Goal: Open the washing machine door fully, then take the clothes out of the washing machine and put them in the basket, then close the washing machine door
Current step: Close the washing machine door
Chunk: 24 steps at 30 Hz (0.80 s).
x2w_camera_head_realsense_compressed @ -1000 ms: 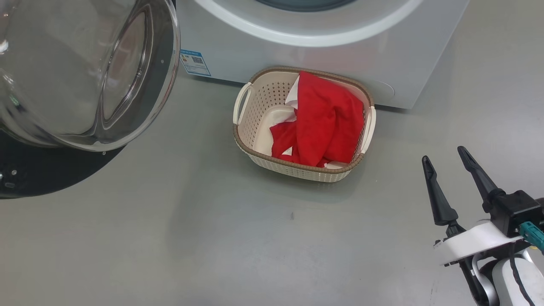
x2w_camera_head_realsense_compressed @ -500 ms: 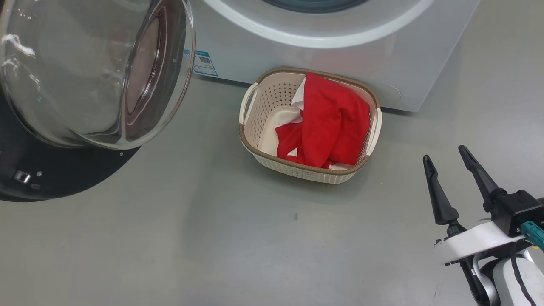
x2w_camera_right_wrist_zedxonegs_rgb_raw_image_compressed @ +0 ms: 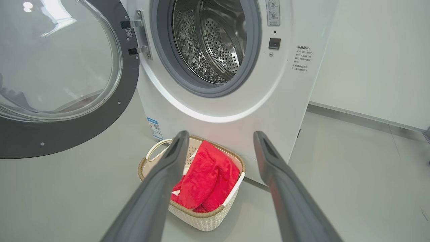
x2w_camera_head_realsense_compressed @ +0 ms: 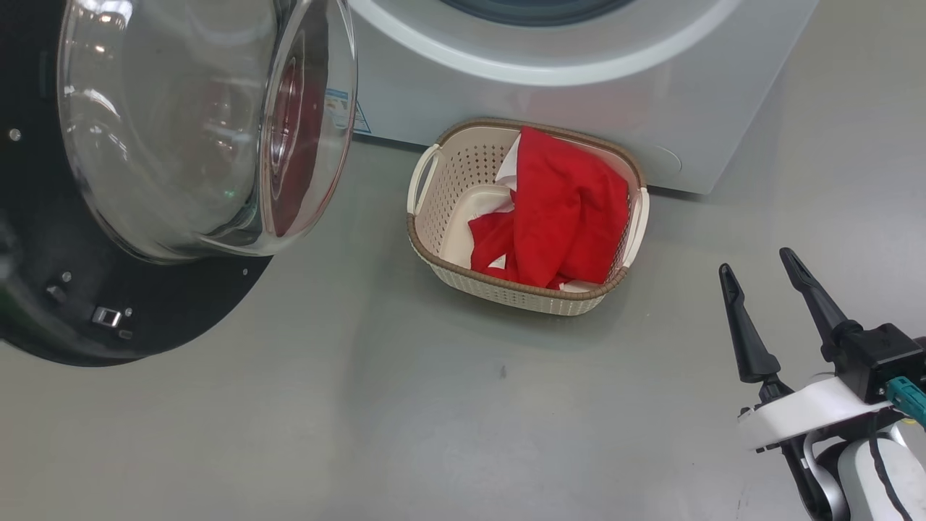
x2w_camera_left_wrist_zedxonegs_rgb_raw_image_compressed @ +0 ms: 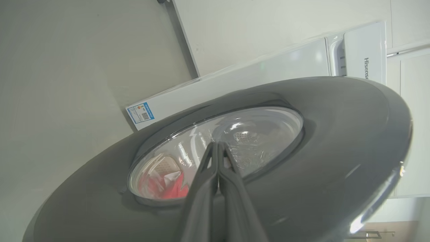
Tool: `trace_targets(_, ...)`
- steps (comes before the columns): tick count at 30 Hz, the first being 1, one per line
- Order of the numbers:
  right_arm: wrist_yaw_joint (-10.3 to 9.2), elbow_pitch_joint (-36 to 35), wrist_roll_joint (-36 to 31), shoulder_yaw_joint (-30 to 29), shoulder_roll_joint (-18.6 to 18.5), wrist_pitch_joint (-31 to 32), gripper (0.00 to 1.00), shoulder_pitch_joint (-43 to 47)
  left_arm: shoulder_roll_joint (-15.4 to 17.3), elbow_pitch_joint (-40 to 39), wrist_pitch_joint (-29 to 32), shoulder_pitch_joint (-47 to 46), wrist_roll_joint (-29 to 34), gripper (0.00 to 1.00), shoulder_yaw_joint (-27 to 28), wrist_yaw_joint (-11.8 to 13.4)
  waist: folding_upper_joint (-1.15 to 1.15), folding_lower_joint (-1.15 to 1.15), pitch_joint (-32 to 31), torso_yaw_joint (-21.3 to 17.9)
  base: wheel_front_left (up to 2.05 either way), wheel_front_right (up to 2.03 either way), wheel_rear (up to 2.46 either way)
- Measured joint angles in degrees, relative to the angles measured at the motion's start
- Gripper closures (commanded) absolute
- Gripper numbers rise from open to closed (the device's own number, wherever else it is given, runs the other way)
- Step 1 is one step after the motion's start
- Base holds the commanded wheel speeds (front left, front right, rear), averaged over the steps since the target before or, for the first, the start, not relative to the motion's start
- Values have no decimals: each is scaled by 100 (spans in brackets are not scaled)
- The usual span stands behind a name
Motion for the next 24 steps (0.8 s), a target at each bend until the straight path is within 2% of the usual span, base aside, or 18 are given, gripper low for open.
trace_targets(15, -9, 122, 110, 112, 224, -112, 0, -2, -204, -506, 715, 391, -319, 100, -238, -266, 0, 0, -137, -288, 0, 0, 0)
trace_targets(24, -44, 279, 155, 160, 388, -261, 0, -3, -344, -933, 978, 590, -388, 100, -326, -330, 0, 0, -221, -547, 0, 0, 0)
